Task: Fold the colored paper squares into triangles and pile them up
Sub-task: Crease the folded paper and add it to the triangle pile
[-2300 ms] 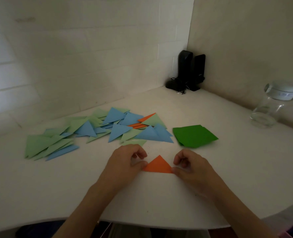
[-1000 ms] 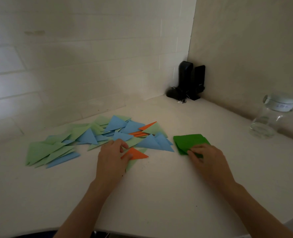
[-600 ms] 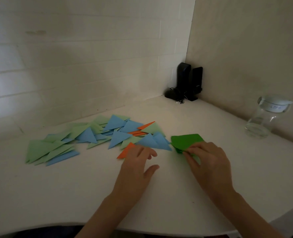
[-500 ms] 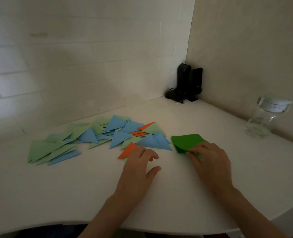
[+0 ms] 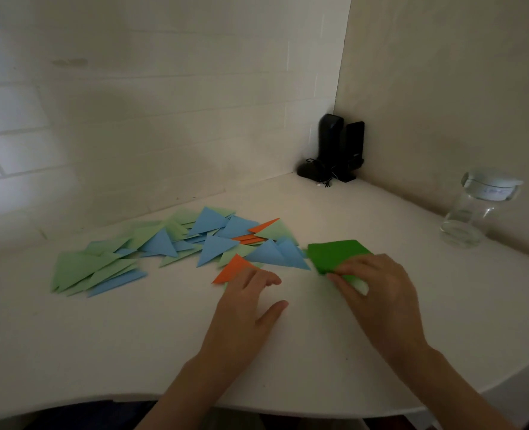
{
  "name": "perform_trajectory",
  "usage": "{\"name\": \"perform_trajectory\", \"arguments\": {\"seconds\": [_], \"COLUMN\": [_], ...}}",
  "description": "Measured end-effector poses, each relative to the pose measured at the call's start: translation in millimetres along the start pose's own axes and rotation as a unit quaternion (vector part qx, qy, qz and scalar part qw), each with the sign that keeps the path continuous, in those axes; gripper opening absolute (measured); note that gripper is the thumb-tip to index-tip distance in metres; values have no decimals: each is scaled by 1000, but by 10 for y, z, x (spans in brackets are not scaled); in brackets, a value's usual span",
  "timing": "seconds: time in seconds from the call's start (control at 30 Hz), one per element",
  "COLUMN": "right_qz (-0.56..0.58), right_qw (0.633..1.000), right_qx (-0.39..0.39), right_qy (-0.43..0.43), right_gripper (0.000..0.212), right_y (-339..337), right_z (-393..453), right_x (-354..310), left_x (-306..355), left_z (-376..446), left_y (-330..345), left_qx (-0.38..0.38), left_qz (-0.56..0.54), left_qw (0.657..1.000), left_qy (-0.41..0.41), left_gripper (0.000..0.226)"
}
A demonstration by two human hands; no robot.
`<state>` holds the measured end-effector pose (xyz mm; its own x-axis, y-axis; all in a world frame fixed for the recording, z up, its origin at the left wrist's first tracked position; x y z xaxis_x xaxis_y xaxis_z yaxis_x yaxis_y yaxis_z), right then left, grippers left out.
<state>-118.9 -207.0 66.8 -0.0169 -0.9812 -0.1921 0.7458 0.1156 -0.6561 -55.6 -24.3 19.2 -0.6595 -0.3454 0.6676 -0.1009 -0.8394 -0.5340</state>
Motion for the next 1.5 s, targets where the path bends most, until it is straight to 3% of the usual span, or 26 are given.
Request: {"name": "perform_trajectory", "arguments": {"seconds": [0.13,0.33,0.47,0.6,0.73,0.97,1.13,1.23,1.33,1.4,1.5], "right_qz": [17,67,100,111,138,207,208,175,124,102,129], "right_qw": [993,976,968,961,954,907,906,929,944,942,923], "right_qx": [-95,-206,-229,-252,-256,-342,-351,-310,-300,-317,-361], "right_qy": [-69,-29,-3,17,76,128,114,103,57,41,20], "right_gripper": [19,26,27,13,21,30,26,16,14,9,19], "right_y": [249,625,684,738,761,910,886,825,852,898,913], "right_z": [-227,-420,-360,-363,-377,-371,-370,-365,-388,-385,-376], "right_x": [-328,-260,-226,-182,-115,-34,-30,-76,-170,-185,-215], "left_x": [43,-92,-112,-176,-194,-299,-309,-270,-265,-222,-84], "left_z": [-40,-96,-15,54,82,75,47,40,-10,-43,-45], "left_y": [50,189,184,232,260,284,236,216,266,274,245], "left_qx": [-26,-87,-60,-56,-44,-79,-95,-110,-170,-193,-189], "left_qz": [3,18,-7,-5,5,-25,-61,-64,-73,-76,-39], "left_qw": [999,996,998,998,998,994,989,989,980,975,981], "left_qy": [26,8,-16,-37,-47,-76,-92,-74,-79,-78,-26], "left_gripper": [32,35,27,16,20,16,10,18,32,42,46]}}
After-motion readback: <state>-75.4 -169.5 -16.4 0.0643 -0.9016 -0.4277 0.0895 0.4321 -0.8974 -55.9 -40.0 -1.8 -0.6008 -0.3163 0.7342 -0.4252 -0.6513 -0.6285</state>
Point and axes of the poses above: each hand's wrist, its own z-axis towards the middle knuckle, its own y-axis out of the palm, x = y × z, the point moved 10 cm from there along z, towards the middle knuckle, and after that the axes turned 12 degrees about -z, right-handed, at the moved point
